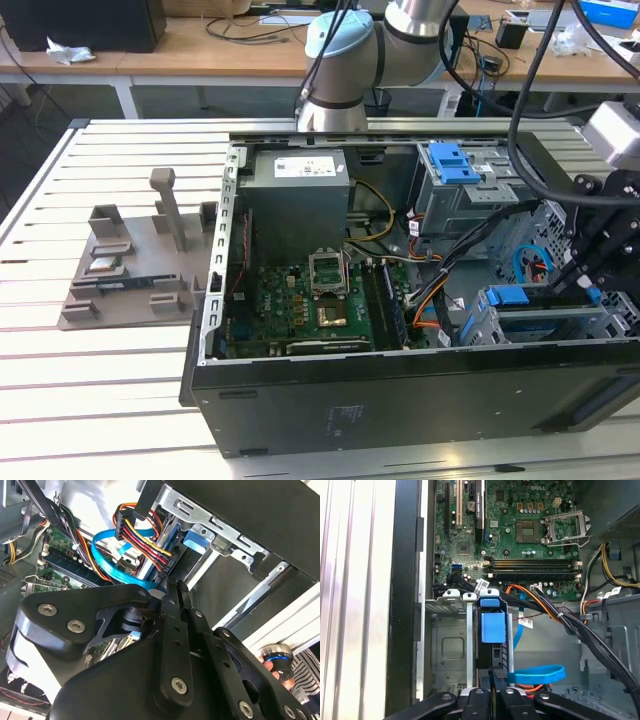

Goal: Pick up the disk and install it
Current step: 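Insert the second disk wire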

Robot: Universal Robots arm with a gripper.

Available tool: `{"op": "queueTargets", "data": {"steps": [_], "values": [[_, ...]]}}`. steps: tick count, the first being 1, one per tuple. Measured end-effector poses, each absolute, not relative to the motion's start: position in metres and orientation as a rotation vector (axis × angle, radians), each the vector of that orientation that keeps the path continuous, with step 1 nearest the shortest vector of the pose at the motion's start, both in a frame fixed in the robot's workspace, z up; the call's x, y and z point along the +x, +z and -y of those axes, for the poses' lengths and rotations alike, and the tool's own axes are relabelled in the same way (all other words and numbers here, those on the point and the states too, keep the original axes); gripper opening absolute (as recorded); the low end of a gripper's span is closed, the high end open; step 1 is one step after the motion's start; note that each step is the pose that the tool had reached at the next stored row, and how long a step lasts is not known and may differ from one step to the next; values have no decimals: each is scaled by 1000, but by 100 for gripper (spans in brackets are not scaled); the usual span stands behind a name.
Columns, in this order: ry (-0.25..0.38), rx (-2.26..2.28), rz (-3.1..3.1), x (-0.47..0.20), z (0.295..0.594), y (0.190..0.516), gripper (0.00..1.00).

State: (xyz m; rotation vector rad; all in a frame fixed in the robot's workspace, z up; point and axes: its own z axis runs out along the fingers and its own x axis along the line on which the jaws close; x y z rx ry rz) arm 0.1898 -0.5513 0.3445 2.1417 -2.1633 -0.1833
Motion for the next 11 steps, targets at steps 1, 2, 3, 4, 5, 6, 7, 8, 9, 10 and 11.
{"op": "queueTargets", "data": {"steps": [1,2,3,4,5,6,7,8,9,10,11], "values": [[-184,2142,2163,190,551,344,16],[-183,2142,2163,190,551,344,16],[-184,2142,2163,190,551,344,16],[-184,2142,2163,190,551,344,16],[-184,2142,2163,189,551,344,16],[-183,2142,2163,189,551,343,16],[-184,2142,2163,189,551,343,16],[-183,2142,2163,189,550,342,16],[-183,2142,2163,189,550,342,16],[-183,2142,2163,189,549,342,16],[-183,2142,2163,189,547,342,16]]}}
